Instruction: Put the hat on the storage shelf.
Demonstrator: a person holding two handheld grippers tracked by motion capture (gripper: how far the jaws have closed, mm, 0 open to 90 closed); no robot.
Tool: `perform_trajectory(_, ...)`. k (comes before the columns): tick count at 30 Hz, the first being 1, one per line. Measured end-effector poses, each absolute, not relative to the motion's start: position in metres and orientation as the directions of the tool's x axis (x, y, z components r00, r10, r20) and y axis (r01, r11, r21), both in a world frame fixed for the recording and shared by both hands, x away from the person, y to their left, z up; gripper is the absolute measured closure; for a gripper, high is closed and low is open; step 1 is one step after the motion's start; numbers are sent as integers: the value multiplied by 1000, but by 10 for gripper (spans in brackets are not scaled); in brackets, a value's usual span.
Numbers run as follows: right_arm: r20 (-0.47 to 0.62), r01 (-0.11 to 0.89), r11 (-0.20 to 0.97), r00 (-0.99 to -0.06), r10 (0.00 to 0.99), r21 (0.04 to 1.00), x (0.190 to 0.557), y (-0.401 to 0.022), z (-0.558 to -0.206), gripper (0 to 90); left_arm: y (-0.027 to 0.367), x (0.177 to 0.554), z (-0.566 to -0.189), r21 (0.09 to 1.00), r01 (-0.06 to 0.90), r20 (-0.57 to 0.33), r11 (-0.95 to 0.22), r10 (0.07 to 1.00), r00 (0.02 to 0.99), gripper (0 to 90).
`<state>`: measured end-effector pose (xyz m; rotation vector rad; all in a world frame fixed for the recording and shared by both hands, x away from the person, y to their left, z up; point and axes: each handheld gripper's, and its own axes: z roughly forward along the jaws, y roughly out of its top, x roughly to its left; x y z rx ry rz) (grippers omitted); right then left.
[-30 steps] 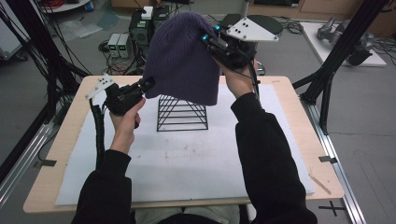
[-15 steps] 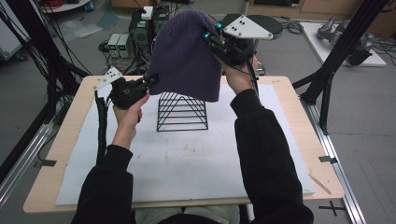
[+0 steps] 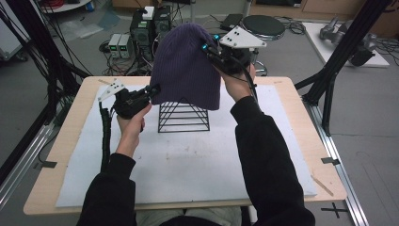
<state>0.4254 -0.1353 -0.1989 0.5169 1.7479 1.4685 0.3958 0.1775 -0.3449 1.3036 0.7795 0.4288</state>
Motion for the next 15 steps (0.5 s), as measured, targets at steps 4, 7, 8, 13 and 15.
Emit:
perform_trajectory(4, -304, -178, 249, -625, 718, 952, 422, -131, -199, 768, 179, 394, -350, 957, 142, -280, 253, 677, 681, 812)
perform_trajectory(7, -318, -184, 262, -629, 709, 948, 421, -129, -199, 768, 180, 392, -354, 955, 147, -286, 256, 676, 679, 812)
perform_trajectory(8, -328, -184, 275, -636, 698, 944, 419, -127, -200, 767, 181, 392, -354, 955, 152, -288, 254, 677, 678, 810)
perform_trajectory(13, -346, -177, 308, -651, 675, 935, 416, -123, -201, 767, 183, 390, -362, 956, 155, -286, 247, 683, 672, 810)
perform_trajectory(15, -340, -163, 314, -657, 673, 935, 415, -121, -202, 767, 183, 390, -365, 955, 160, -291, 250, 684, 668, 810)
